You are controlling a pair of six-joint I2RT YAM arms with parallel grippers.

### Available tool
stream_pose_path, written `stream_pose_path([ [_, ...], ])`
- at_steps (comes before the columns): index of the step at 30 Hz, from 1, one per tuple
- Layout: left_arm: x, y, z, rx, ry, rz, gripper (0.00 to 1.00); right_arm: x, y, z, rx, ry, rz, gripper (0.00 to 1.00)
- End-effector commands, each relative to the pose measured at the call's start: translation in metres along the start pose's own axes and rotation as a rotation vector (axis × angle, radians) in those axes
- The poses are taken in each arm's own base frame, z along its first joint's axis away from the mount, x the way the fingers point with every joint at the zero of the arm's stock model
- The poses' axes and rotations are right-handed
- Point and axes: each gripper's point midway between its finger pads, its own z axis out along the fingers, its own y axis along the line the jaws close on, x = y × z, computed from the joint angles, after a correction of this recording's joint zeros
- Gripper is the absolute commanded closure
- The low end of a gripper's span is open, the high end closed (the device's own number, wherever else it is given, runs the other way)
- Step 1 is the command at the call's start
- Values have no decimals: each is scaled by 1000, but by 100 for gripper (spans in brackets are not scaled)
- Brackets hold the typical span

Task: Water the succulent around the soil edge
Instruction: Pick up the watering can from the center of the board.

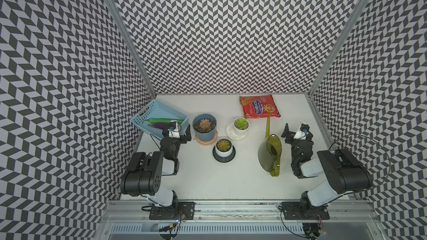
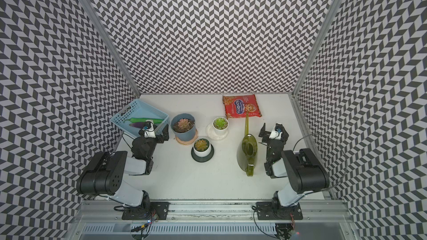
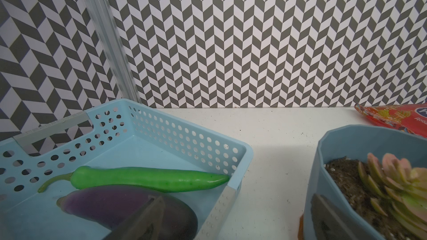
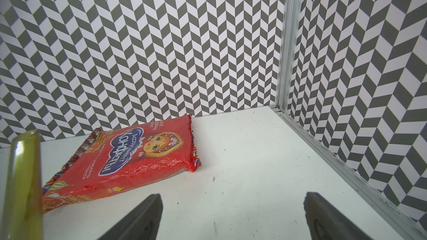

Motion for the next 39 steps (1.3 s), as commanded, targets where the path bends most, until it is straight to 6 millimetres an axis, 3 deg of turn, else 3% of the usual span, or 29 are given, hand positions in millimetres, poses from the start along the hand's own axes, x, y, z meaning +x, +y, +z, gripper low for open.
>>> stream_pose_path([
  [1,-5,1,0,0,-13,-3,0,-12,0,-2,-5,-43,15,0],
  [10,-11,5,-9,27,-50,-33,0,-22,-1,-5,-2,-24,2,0],
  [11,-14,6,-11,22,-61,-36,0,-33,1,0,1,-39,9,1],
  [17,-48,33,-10,-59,-65,-131,0,-69,4,6,16,28,62,1],
  [22,-86,32,-6,-44,-94,-201,0,-76,4,0,59,172,207,0],
  [31,-120,3,-4,-6,-33,-205,0,-102,35,-52,-55,461,343,0],
  [35,-138,-4,-13,-9,-46,-203,0,-99,57,-97,-184,689,362,0],
  [39,-156,-3,-25,-18,-88,-206,0,-93,64,-150,-268,870,398,0],
])
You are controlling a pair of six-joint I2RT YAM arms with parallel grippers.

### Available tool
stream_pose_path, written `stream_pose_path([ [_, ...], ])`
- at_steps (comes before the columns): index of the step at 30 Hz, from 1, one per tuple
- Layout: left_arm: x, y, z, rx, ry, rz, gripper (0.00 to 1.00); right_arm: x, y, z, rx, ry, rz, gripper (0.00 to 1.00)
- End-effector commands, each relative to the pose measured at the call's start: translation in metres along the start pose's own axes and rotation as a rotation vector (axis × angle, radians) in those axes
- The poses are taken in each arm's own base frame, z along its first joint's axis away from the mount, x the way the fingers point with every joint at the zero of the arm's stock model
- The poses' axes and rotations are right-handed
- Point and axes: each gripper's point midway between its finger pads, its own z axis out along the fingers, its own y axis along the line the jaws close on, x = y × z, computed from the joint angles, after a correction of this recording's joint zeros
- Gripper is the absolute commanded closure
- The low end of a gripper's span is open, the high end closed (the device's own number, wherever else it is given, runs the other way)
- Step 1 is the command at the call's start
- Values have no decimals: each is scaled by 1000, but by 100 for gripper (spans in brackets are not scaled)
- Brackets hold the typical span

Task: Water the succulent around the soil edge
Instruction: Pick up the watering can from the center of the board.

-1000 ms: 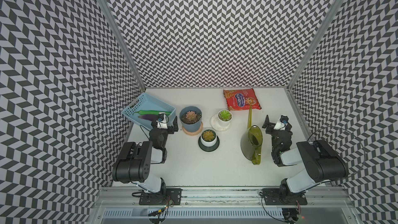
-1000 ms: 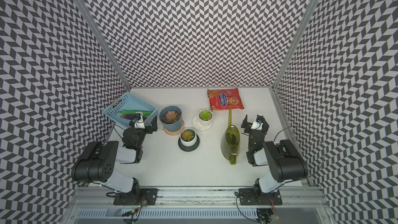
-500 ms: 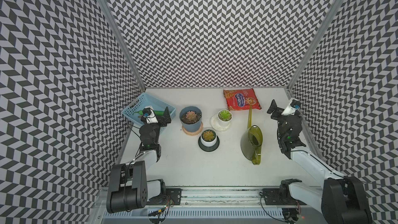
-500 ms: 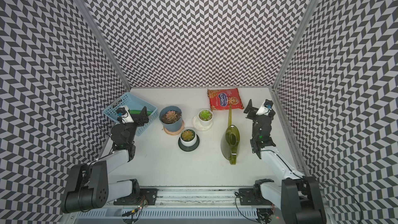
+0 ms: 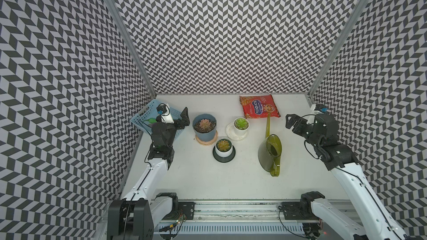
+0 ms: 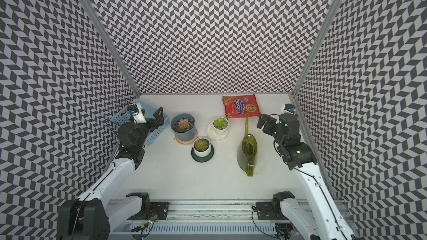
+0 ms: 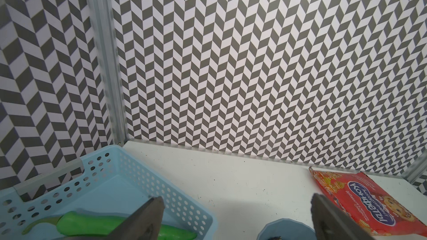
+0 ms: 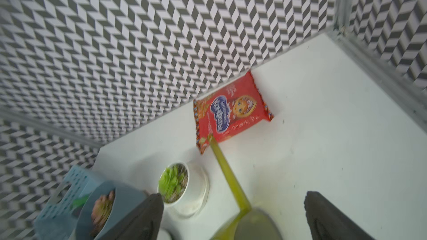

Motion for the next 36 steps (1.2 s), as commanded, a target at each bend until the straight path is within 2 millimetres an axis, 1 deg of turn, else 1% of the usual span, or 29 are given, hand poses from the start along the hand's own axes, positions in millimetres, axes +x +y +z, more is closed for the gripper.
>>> stream_pose_path([
  [1,-16,2,-7,-35,-17,-7,0,73,-3,-39,-31,333,66,1],
  [2,-18,2,-8,-35,-24,-10,0,80,-2,-50,-41,365,73,0],
  [5,-18,1,-7,-30,-19,-16,0,99,-1,-79,-55,463,81,0],
  [8,-16,0,-6,-29,-15,-19,0,110,-3,-104,-63,521,80,0],
  [9,-17,0,-6,-32,-16,-19,0,112,-2,-109,-79,518,79,0],
  [11,-18,1,-5,-39,-16,-19,0,122,0,-115,-122,534,92,0],
  [14,-18,2,-5,-44,-15,-21,0,143,-10,-112,-115,571,102,1],
  [18,-17,3,-4,-48,-13,-25,0,158,-20,-106,-101,591,89,2],
  [22,-16,3,-3,-50,-9,-30,0,172,-25,-93,-103,624,79,2],
  [29,-11,6,-1,-64,4,-28,0,173,-21,-70,-127,622,46,1],
  [31,-8,7,0,-67,8,-27,0,178,-19,-63,-122,629,32,1],
  [33,-6,8,0,-71,13,-27,0,181,-10,-56,-131,625,9,1],
  [36,-4,10,2,-77,18,-25,0,195,2,-51,-108,649,-36,1],
])
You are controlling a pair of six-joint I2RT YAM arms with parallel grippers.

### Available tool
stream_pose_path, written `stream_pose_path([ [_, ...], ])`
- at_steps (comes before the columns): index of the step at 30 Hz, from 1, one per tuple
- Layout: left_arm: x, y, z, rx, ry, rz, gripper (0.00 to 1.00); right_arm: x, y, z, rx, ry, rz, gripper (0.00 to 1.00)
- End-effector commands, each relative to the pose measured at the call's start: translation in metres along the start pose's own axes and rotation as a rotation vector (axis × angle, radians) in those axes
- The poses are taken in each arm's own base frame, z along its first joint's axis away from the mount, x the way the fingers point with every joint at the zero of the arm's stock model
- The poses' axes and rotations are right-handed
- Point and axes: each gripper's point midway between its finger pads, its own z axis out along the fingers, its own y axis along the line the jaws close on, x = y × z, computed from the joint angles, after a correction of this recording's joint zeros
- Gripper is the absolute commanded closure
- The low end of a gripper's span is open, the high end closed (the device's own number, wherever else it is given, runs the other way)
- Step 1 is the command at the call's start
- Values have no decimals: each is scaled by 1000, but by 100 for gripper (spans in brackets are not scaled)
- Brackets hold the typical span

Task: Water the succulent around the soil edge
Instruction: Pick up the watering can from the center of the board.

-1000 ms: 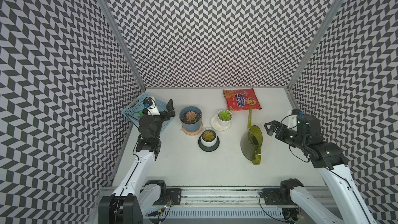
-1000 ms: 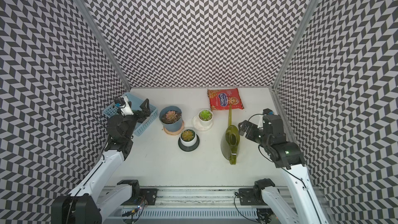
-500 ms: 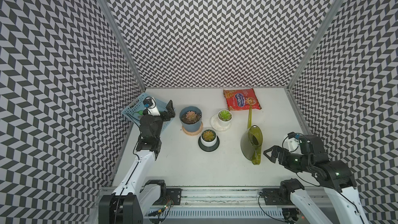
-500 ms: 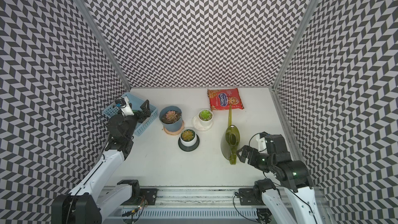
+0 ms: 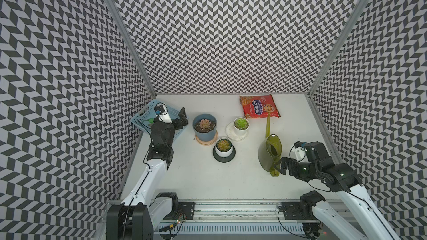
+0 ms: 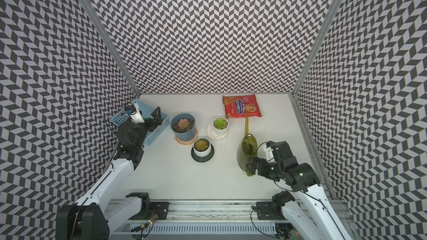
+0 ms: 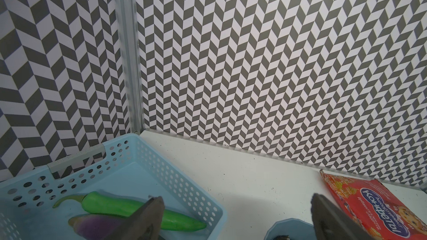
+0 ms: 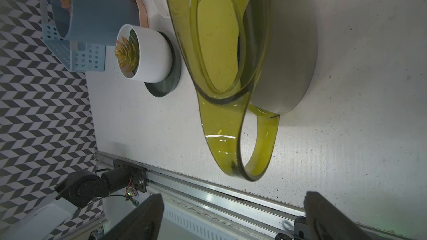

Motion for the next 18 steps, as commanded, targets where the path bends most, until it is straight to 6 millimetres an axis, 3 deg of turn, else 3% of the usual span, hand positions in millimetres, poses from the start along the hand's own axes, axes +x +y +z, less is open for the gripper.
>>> stream_pose_path([
  [1,-10,-1,2,-6,-21,0,0,-14,16,11,27,-71,-16,1],
  [8,-11,-3,1,6,-30,3,0,-1,9,33,135,-45,-29,8],
  [14,-9,-3,2,10,-29,3,0,-8,-2,43,200,-107,-57,34],
  [18,-7,-2,2,8,-26,6,0,-17,-5,49,215,-167,-77,43],
])
